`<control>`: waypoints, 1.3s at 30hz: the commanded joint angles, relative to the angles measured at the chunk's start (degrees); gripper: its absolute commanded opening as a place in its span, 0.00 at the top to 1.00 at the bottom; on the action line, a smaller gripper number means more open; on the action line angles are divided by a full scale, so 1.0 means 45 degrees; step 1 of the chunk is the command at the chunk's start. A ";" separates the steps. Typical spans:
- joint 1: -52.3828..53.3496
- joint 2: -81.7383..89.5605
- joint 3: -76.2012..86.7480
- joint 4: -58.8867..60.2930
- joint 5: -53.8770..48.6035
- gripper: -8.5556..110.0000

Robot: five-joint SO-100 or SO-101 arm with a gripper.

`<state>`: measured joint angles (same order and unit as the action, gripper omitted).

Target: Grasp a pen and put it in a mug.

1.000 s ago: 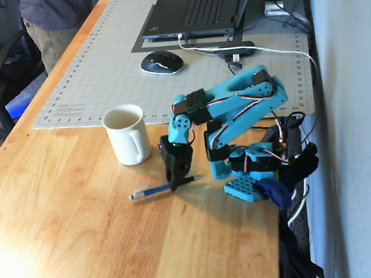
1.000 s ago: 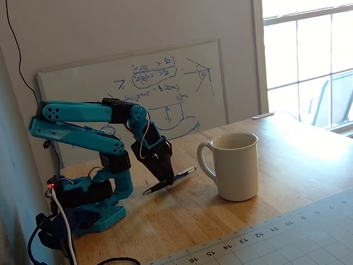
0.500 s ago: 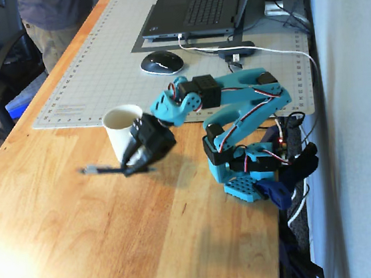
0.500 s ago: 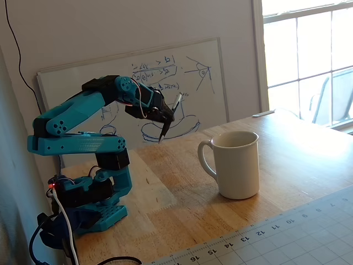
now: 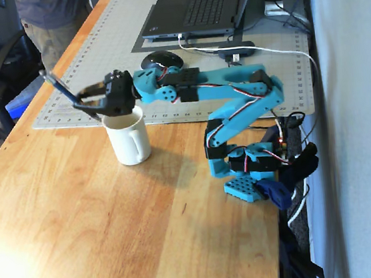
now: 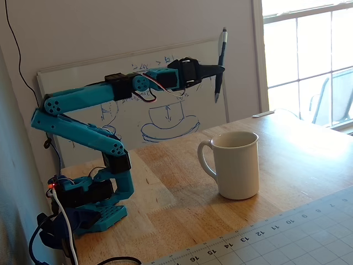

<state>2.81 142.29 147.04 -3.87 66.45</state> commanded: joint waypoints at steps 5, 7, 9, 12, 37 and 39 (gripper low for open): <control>0.2012 -0.2422 -0.0508 -0.4863 -0.0059 0.92; 0.2461 -0.2500 0.0020 -0.5273 -0.0059 0.92; 0.2773 -0.2480 0.0449 -0.5664 0.0039 0.92; 0.3066 -0.1973 0.1113 -0.6172 0.0059 0.92; 0.2910 0.0742 0.5684 -0.6270 0.0078 0.91; 0.2871 0.0879 0.5703 -0.6250 0.0078 0.90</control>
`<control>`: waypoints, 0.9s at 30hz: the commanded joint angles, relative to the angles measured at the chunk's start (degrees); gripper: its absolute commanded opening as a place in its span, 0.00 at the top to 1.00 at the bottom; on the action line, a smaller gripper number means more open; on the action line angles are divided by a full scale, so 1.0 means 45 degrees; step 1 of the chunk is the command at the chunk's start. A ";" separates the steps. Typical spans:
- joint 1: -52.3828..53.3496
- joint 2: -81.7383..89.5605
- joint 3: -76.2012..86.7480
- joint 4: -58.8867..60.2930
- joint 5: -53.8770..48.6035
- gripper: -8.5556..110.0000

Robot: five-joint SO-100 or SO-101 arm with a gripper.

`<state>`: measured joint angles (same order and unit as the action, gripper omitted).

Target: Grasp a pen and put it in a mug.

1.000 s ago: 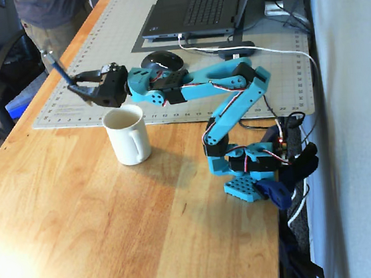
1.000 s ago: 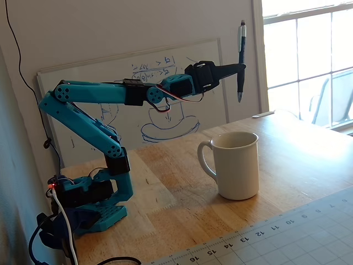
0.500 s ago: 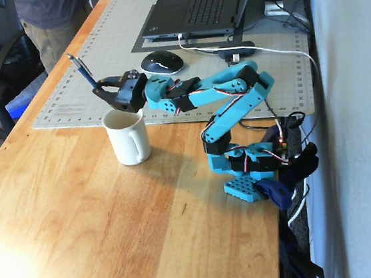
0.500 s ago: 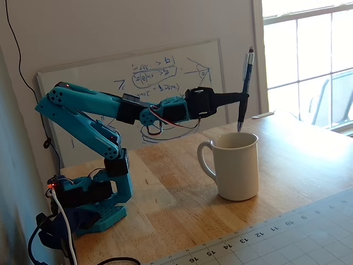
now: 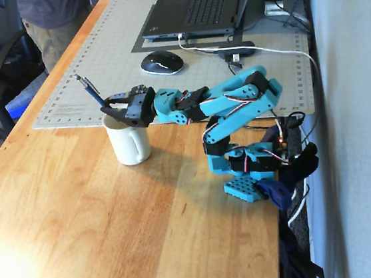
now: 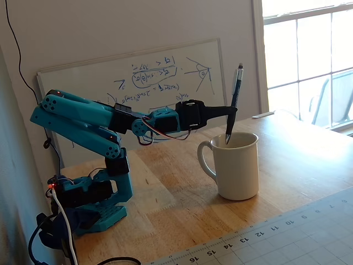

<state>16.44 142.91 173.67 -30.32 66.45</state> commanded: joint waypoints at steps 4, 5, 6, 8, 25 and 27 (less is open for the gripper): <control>-0.0176 0.0840 -0.0195 -0.0371 0.0078 0.83; -0.0176 0.0840 -0.0195 -0.0371 0.0078 0.81; -0.0176 0.0840 -0.0195 -0.0371 0.0078 0.79; -0.0176 0.0840 -0.0195 -0.0371 0.0078 0.75; -0.1582 0.2324 -0.1230 0.0840 -0.2031 0.84; -0.1855 0.2441 -0.1641 0.1855 -0.3379 0.85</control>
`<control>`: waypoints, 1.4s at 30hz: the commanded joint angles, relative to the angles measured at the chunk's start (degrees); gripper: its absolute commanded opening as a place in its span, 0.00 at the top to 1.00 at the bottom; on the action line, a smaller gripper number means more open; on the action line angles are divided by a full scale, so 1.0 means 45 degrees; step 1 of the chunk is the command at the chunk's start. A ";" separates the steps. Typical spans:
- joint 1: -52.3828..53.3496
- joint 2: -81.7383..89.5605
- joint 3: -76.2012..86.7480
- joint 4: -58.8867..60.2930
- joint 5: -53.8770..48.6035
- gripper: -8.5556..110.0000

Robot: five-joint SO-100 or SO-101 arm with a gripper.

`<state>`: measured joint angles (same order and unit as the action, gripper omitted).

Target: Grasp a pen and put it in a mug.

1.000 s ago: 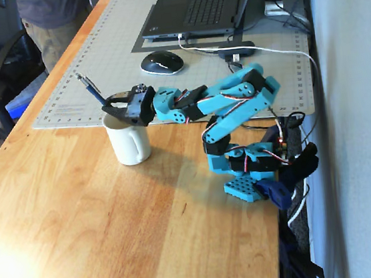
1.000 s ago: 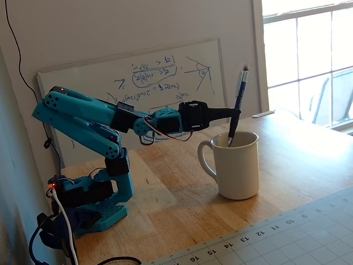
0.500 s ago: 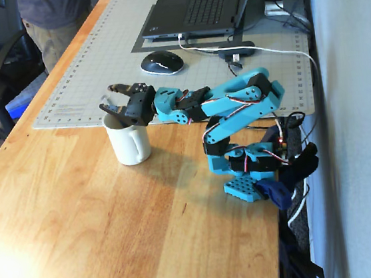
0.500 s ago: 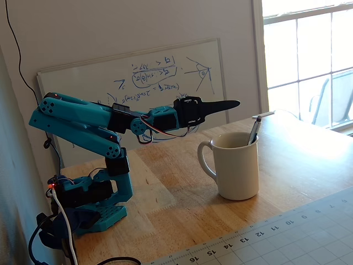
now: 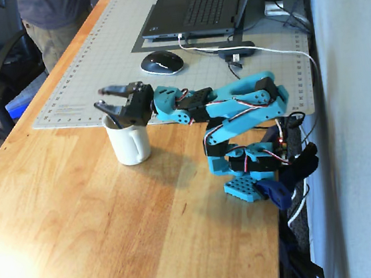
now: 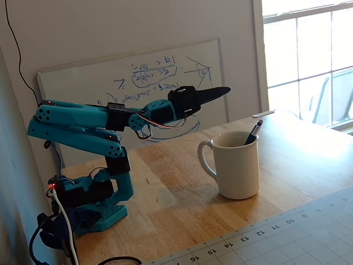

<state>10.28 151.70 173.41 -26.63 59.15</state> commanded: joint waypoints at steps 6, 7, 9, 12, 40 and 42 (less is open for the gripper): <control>-0.0605 0.1426 -0.2598 0.4473 -0.5645 0.90; -0.0625 0.1855 -0.2656 0.5039 -0.6250 0.91; -0.0645 0.2676 -0.2637 0.6250 -0.7500 0.92; -0.0684 0.3672 -0.2188 0.8262 -0.9492 0.93; -0.0801 0.8926 0.1406 1.9766 -1.3906 0.93; -0.0801 0.8926 0.1426 2.0293 -1.3906 0.93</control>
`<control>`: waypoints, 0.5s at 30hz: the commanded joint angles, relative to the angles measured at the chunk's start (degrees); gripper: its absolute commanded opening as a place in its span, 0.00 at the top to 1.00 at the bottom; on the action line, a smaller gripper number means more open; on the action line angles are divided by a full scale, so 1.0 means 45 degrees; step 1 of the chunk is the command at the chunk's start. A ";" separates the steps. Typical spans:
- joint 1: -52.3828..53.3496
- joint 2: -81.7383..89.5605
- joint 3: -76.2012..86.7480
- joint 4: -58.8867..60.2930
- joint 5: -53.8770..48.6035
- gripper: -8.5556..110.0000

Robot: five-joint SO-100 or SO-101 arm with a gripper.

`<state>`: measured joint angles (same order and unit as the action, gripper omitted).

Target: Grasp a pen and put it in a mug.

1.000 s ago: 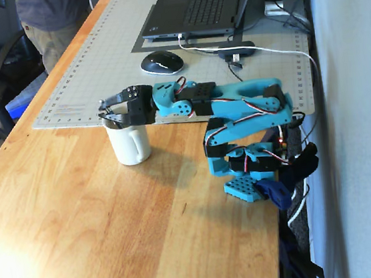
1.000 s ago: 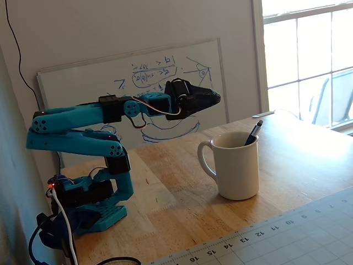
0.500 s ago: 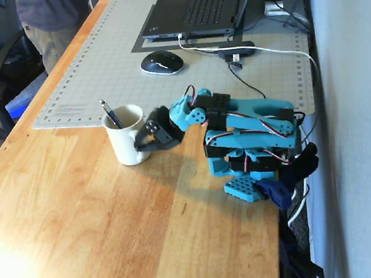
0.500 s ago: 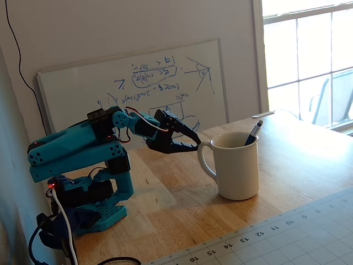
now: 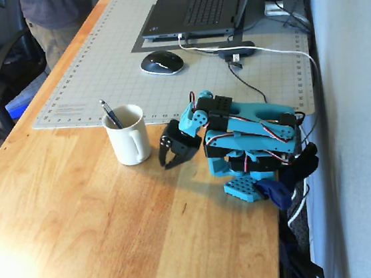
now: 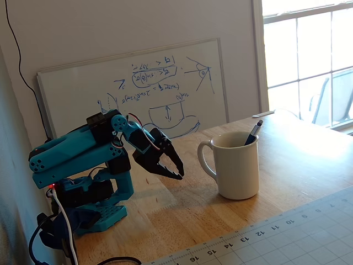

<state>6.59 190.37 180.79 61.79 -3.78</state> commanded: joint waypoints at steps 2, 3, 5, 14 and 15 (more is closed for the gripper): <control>0.0020 0.0312 -0.0215 0.1133 0.0078 0.93; 0.0020 0.0332 -0.0215 0.1211 0.0078 0.93; 0.0020 0.0332 -0.0215 0.1270 0.0078 0.93; -0.0098 0.0332 -0.0215 0.1270 0.0078 0.93; -0.0098 0.0332 -0.0215 0.1270 0.0078 0.93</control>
<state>6.59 190.37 180.79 67.06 -3.78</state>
